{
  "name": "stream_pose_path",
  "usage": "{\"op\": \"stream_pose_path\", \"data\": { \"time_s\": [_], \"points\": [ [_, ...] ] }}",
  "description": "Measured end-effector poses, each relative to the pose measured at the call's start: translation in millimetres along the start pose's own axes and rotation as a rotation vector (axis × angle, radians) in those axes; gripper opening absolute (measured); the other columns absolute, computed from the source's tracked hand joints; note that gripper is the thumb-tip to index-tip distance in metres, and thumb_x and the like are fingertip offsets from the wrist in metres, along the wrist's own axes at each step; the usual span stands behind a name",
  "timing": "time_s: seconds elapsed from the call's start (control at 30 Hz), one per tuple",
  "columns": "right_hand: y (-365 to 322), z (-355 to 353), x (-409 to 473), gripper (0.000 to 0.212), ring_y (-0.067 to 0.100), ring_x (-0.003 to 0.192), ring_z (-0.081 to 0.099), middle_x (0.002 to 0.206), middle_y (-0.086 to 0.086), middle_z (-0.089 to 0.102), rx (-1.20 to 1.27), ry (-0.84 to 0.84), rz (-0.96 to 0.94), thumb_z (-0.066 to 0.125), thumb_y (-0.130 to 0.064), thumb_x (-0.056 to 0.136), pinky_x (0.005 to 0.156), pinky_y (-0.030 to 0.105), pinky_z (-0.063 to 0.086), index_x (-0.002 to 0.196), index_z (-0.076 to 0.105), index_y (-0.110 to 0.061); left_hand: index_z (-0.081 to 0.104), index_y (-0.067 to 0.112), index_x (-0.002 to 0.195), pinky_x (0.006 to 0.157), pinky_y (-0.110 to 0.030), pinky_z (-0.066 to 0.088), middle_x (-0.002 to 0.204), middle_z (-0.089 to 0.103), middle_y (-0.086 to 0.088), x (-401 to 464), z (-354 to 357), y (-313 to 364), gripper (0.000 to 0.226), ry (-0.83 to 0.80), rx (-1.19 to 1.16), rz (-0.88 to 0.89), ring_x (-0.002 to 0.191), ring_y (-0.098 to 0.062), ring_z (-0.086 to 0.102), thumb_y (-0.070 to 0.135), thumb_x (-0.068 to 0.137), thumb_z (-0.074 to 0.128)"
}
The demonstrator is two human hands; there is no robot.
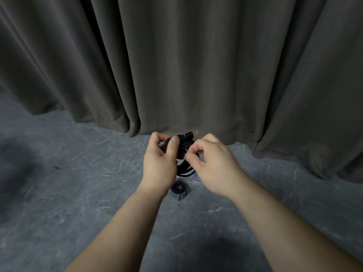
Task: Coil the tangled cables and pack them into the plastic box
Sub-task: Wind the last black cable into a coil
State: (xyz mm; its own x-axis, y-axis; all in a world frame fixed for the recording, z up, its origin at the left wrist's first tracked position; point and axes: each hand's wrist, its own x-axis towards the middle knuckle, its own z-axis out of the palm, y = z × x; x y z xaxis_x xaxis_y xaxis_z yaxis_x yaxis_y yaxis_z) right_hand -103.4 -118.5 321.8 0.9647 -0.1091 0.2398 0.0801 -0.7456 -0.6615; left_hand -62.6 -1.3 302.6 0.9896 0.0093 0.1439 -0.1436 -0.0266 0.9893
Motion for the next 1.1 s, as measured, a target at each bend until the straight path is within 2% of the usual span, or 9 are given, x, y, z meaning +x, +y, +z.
{"op": "stream_pose_path", "data": {
  "time_s": [0.17, 0.27, 0.43, 0.6, 0.7, 0.77, 0.87, 0.97, 1.1],
  "points": [
    [-6.4, -0.3, -4.3, 0.012, 0.009, 0.073, 0.042, 0.076, -0.013, 0.04, -0.1, 0.058, -0.055, 0.058, -0.027, 0.092, 0.065, 0.022, 0.026, 0.08, 0.055, -0.025, 0.052, 0.014, 0.09, 0.076, -0.052, 0.051, 0.087, 0.067, -0.018, -0.5, 0.0, -3.3, 0.014, -0.004, 0.078, 0.046, 0.081, -0.035, 0.064, 0.025, 0.096, 0.057],
    [-7.4, 0.4, -3.7, 0.014, 0.006, 0.067, 0.042, 0.068, -0.014, 0.044, -0.049, 0.078, -0.041, 0.059, -0.024, 0.091, 0.064, 0.023, 0.028, 0.078, 0.053, -0.025, 0.052, 0.014, 0.089, 0.076, -0.051, 0.053, 0.086, 0.068, -0.016, -0.1, -0.1, -3.1, 0.014, -0.004, 0.087, 0.058, 0.083, -0.034, 0.065, 0.025, 0.096, 0.057],
    [-4.1, -2.8, 0.1, 0.019, 0.01, 0.053, 0.049, 0.06, 0.001, 0.061, 0.356, -0.026, 0.099, 0.062, -0.012, 0.089, 0.056, 0.024, 0.04, 0.079, 0.053, -0.025, 0.052, 0.012, 0.089, 0.065, -0.033, 0.048, 0.079, 0.068, -0.009, 1.1, -0.9, -4.8, 0.013, -0.02, 0.07, 0.051, 0.067, -0.014, 0.064, 0.022, 0.096, 0.056],
    [-2.6, -17.6, -0.4, 0.036, -0.007, 0.055, 0.057, 0.061, -0.012, 0.065, 0.702, -0.22, 0.105, 0.046, 0.017, 0.086, 0.054, 0.006, 0.04, 0.088, 0.068, -0.012, 0.05, 0.008, 0.088, 0.055, -0.025, 0.041, 0.065, 0.059, -0.007, 1.6, -3.2, -4.1, 0.016, -0.029, 0.006, 0.012, 0.052, -0.01, 0.052, 0.021, 0.097, 0.054],
    [3.9, -16.4, -1.4, 0.05, -0.004, 0.082, 0.066, 0.083, -0.007, 0.071, 0.655, -0.2, 0.021, 0.043, 0.02, 0.085, 0.077, 0.009, 0.046, 0.092, 0.07, -0.022, 0.048, 0.012, 0.086, 0.051, -0.025, 0.036, 0.063, 0.052, -0.004, 3.3, -4.0, -2.4, 0.015, -0.033, -0.04, -0.017, 0.05, -0.009, 0.042, 0.02, 0.098, 0.053],
    [6.6, -14.4, -0.8, 0.049, 0.001, 0.087, 0.066, 0.085, -0.01, 0.072, 0.626, -0.154, -0.016, 0.05, 0.015, 0.086, 0.086, 0.014, 0.048, 0.091, 0.07, -0.029, 0.048, 0.013, 0.084, 0.052, -0.024, 0.036, 0.064, 0.051, -0.003, 3.1, -3.8, -1.2, 0.016, -0.042, -0.06, -0.018, 0.052, -0.009, 0.042, 0.019, 0.098, 0.053],
    [9.2, -8.9, 0.9, 0.026, -0.002, 0.068, 0.056, 0.077, -0.016, 0.065, 0.426, 0.025, -0.075, 0.069, -0.006, 0.085, 0.071, 0.011, 0.043, 0.089, 0.074, -0.031, 0.05, 0.012, 0.084, 0.053, -0.023, 0.037, 0.063, 0.053, 0.0, 2.1, -3.6, -1.0, 0.016, -0.054, -0.054, -0.003, 0.054, -0.007, 0.044, 0.019, 0.097, 0.055],
    [11.2, -5.9, 3.1, 0.014, 0.001, 0.074, 0.053, 0.075, -0.024, 0.059, 0.178, 0.241, -0.297, 0.07, -0.017, 0.082, 0.071, 0.008, 0.038, 0.093, 0.078, -0.02, 0.051, 0.012, 0.082, 0.056, -0.023, 0.038, 0.064, 0.054, 0.001, 1.7, -3.4, -2.0, 0.017, -0.073, -0.044, 0.017, 0.055, -0.006, 0.046, 0.018, 0.097, 0.056],
    [14.3, -9.2, 3.2, 0.013, 0.016, 0.076, 0.054, 0.077, -0.002, 0.065, 0.062, 0.37, -0.509, 0.07, -0.015, 0.082, 0.071, 0.017, 0.043, 0.092, 0.078, -0.013, 0.051, 0.014, 0.079, 0.054, -0.021, 0.036, 0.063, 0.055, 0.004, 0.6, -4.5, -3.8, 0.018, -0.064, -0.049, 0.014, 0.054, -0.005, 0.045, 0.018, 0.096, 0.057]
  ]
}}
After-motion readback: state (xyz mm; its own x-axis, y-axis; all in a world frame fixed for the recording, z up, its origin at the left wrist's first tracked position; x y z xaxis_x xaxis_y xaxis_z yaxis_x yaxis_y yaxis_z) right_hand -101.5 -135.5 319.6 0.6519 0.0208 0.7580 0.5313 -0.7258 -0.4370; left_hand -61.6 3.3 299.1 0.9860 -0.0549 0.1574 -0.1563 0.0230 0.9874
